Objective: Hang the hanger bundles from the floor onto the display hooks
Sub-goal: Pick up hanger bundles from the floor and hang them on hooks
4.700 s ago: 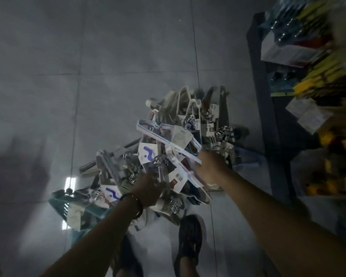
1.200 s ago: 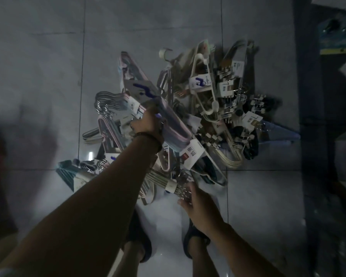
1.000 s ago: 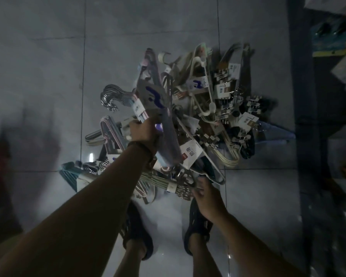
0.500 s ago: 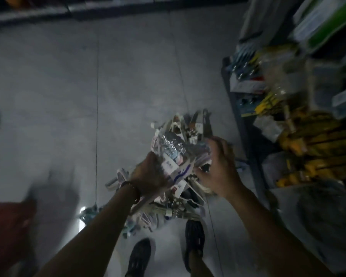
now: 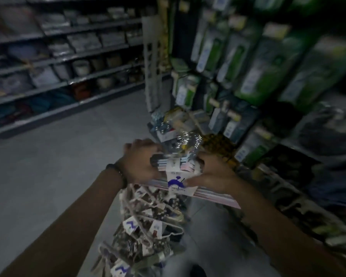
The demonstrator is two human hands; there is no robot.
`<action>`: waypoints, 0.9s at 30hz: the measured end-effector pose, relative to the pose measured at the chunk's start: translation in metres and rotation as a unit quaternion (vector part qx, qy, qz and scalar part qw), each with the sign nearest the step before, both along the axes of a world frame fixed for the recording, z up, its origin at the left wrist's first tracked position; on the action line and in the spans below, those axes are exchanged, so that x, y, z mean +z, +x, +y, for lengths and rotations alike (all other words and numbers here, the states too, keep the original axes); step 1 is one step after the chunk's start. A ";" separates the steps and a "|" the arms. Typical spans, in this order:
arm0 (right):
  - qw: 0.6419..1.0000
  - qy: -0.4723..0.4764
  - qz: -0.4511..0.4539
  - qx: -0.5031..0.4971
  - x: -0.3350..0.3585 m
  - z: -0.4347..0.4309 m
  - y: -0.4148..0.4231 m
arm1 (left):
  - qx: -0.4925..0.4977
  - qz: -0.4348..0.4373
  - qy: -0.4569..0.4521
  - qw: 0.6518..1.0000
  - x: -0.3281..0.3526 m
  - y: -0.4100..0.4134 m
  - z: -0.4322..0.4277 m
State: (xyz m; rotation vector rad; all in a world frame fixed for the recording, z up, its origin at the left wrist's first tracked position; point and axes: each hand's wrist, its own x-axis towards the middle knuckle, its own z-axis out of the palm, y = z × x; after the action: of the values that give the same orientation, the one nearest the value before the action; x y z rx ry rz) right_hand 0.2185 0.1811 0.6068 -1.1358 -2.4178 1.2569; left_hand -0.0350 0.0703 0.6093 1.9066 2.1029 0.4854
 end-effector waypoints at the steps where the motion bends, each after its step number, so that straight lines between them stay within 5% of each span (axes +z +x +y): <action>1: 0.998 -0.019 0.021 -0.053 0.011 -0.005 0.022 | 0.050 0.041 0.047 0.997 0.014 0.017 0.006; 3: 0.979 -0.070 0.108 -0.158 0.029 -0.018 0.071 | 0.155 0.004 0.205 0.966 0.034 0.067 0.012; 5: 0.934 -0.130 0.218 -0.253 0.044 -0.034 0.121 | 0.199 -0.173 0.363 0.894 0.039 0.127 0.011; 6: 0.910 -0.153 0.260 -0.285 0.052 -0.042 0.146 | 0.194 -0.293 0.362 0.863 0.041 0.159 0.012; 8: 0.874 -0.178 0.326 -0.315 0.070 -0.060 0.194 | 0.120 -0.525 0.200 0.819 0.050 0.226 0.019; 12: 0.832 -0.189 0.389 -0.349 0.111 -0.095 0.304 | -0.036 -0.655 -0.028 0.755 0.099 0.359 0.034; 14: 0.817 -0.174 0.416 -0.359 0.128 -0.114 0.369 | -0.068 -0.685 -0.039 0.724 0.133 0.430 0.040; 21: 0.781 -0.085 0.456 -0.418 0.169 -0.174 0.574 | -0.138 -0.671 -0.022 0.728 0.212 0.675 0.022; 25: 0.765 -0.003 0.382 -0.518 0.188 -0.210 0.653 | -0.171 -0.651 -0.010 0.740 0.224 0.772 0.014; 27: 0.716 0.050 0.370 -0.590 0.187 -0.222 0.690 | -0.186 -0.631 0.013 0.753 0.231 0.809 0.014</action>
State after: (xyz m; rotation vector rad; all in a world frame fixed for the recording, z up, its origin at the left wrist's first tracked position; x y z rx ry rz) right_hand 0.9082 -0.0404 0.7942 -1.3548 -0.7852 0.7946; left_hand 0.7735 0.0843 0.8407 1.2281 0.7933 1.2279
